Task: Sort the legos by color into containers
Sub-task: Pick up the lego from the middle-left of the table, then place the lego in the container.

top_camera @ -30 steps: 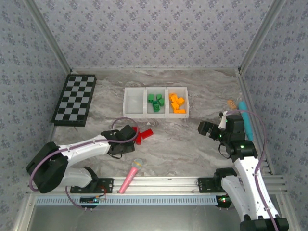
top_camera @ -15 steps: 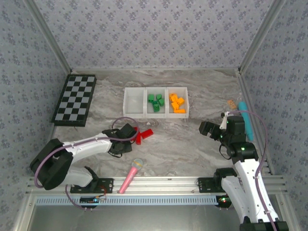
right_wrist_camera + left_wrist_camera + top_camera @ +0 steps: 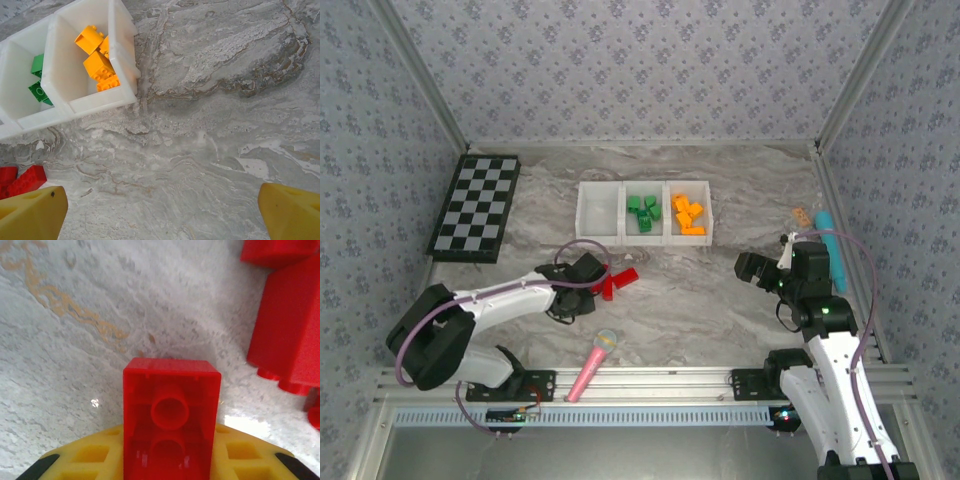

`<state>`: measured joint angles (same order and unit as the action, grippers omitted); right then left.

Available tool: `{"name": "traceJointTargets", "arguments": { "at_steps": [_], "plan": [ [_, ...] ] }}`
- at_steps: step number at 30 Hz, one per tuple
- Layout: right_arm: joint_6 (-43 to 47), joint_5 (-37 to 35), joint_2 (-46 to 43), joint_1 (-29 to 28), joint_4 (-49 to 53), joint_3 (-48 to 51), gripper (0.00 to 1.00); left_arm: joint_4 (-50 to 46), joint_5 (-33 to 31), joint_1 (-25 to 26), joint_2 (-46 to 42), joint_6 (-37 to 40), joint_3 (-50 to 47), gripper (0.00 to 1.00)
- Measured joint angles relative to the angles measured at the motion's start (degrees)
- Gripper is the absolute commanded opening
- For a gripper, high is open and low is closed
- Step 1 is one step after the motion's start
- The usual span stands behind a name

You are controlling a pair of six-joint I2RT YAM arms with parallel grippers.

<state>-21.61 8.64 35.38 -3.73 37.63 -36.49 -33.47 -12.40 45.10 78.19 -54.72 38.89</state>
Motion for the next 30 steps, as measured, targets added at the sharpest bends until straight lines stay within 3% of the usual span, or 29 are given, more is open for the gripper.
{"name": "traceJointTargets", "arguments": {
  "at_steps": [8, 12, 23, 30],
  "plan": [
    [0.0, -0.7, 0.1, 0.0, 0.6, 0.0, 1.00, -7.2, -7.0, -0.6, -8.7, 4.8, 12.4, 0.34],
    [0.0, -0.8, 0.1, 0.0, 1.0, 0.0, 1.00, -8.5, -7.9, -4.2, -7.7, 10.6, 20.9, 0.35],
    [0.0, -1.0, -0.2, 0.0, 1.3, -0.1, 0.99, -8.4, -2.7, -12.8, 14.8, 23.6, 39.5, 0.36],
    [0.0, -1.4, -0.7, 0.1, 1.4, -0.1, 1.00, -7.9, 0.5, -14.4, 26.5, 27.1, 48.0, 0.37]
  ]
}}
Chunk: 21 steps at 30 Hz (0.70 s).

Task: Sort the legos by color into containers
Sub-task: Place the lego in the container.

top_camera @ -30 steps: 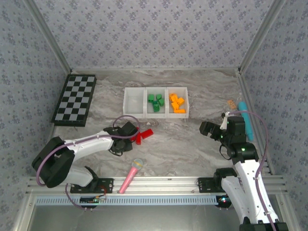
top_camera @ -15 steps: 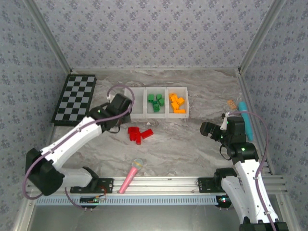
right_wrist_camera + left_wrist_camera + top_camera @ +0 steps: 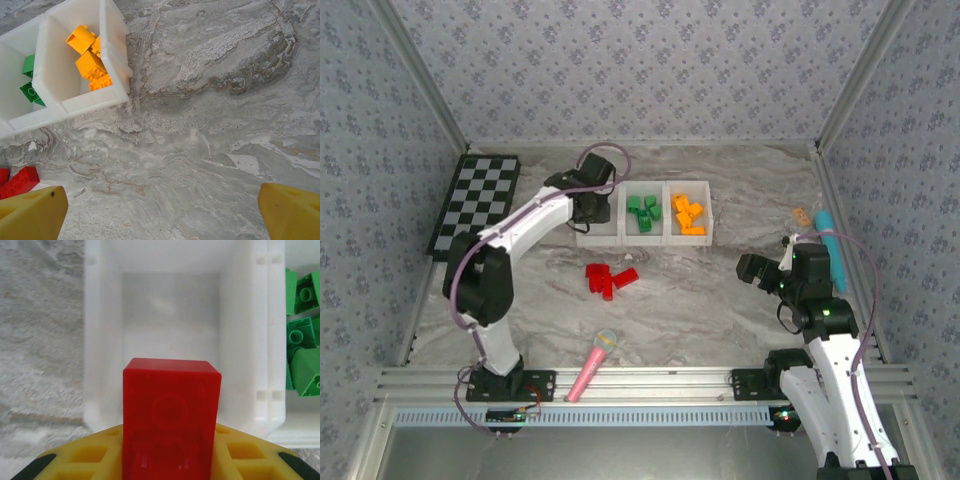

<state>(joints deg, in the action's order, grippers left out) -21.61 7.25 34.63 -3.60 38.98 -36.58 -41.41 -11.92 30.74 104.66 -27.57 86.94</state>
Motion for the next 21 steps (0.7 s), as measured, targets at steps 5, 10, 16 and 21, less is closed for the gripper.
{"name": "traceJointTargets", "arguments": {
  "at_steps": [5, 10, 16, 21],
  "plan": [
    [0.0, 0.0, 0.0, 0.0, 0.0, 0.0, 1.00, 0.4, 2.1, -0.7, 5.9, 1.5, 4.2, 0.50],
    [0.0, 0.0, 0.0, 0.0, 0.0, 0.0, 1.00, 0.9, 3.2, -1.6, 9.0, 2.1, 5.8, 0.61],
    [0.0, 0.0, 0.0, 0.0, 0.0, 0.0, 1.00, 1.4, 3.8, -1.7, 7.5, 2.5, 4.9, 0.72],
    [0.0, 0.0, 0.0, 0.1, 0.0, 0.0, 1.00, 1.7, 3.8, -1.3, -1.4, 2.4, -1.1, 0.76]
  ]
}}
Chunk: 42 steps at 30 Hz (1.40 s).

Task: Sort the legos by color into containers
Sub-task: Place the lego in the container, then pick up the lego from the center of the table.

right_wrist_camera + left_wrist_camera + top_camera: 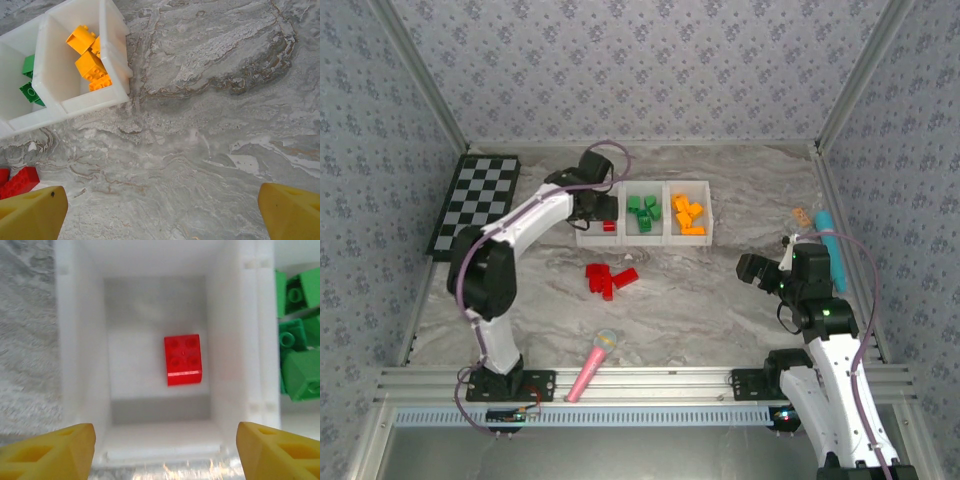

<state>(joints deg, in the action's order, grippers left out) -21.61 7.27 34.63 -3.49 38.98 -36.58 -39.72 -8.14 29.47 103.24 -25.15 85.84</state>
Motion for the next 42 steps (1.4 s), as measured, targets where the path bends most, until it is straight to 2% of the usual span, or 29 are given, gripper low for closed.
{"name": "traceJointTargets", "arguments": {
  "at_steps": [8, 17, 23, 27, 34, 42],
  "plan": [
    [0.0, 0.0, 0.0, 0.1, 0.0, 0.0, 0.99, 0.5, -1.8, 6.3, -15.1, -3.3, -10.1, 0.78],
    [0.0, 0.0, 0.3, 0.2, 0.0, 0.0, 1.00, 0.7, -2.7, 15.3, -21.2, -13.1, -25.4, 0.76],
    [0.0, 0.0, 0.3, 0.2, -0.1, 0.0, 1.00, 1.6, -3.0, 18.9, -25.0, -20.1, -32.5, 0.71],
    [0.0, 0.0, 0.3, 0.3, -0.1, 0.0, 1.00, 3.7, -1.9, 19.7, -25.5, -23.5, -34.8, 0.70],
    [-0.1, 0.0, 0.5, 0.3, -0.1, 0.0, 1.00, 7.7, 3.0, 20.2, -23.1, -27.0, -36.3, 0.60],
    [-0.3, 0.0, 0.6, 0.3, -0.1, 0.0, 1.00, 9.7, 5.4, 20.2, -17.9, -28.6, -36.3, 0.61]
  ]
}}
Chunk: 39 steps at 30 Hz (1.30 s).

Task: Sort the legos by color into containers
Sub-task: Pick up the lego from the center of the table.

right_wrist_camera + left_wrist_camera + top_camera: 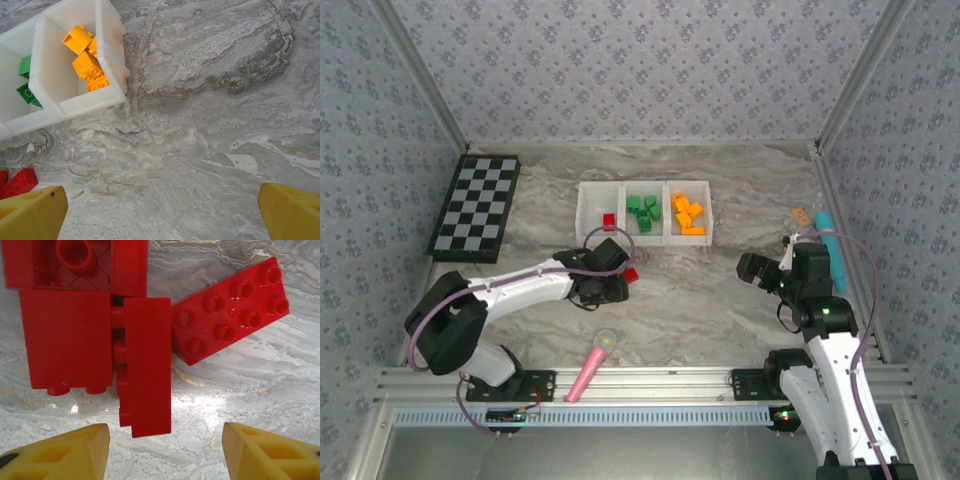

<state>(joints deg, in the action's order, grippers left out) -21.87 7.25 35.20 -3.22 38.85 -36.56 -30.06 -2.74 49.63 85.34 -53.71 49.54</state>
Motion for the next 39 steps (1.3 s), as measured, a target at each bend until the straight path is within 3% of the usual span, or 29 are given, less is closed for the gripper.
{"name": "traceJointTargets", "arguments": {
  "at_steps": [10, 18, 30, 39],
  "plan": [
    [0.0, 0.0, 0.1, 0.0, 0.0, 0.0, 1.00, 0.3, 0.0, -0.4, 4.7, -0.9, 0.0, 0.54],
    [-0.2, 0.0, 0.3, 0.3, 0.0, 0.0, 1.00, 0.3, -0.1, -0.9, 7.5, -0.6, 1.9, 0.43],
    [-0.2, 0.0, 0.5, 0.3, 0.0, 0.0, 1.00, -1.2, -2.4, -0.9, 8.6, 1.2, 3.4, 0.17],
    [-0.2, 0.0, 0.5, 0.3, 0.0, 0.0, 1.00, -7.2, -10.3, 4.9, -1.8, 4.1, 11.2, 0.16]
  ]
}}
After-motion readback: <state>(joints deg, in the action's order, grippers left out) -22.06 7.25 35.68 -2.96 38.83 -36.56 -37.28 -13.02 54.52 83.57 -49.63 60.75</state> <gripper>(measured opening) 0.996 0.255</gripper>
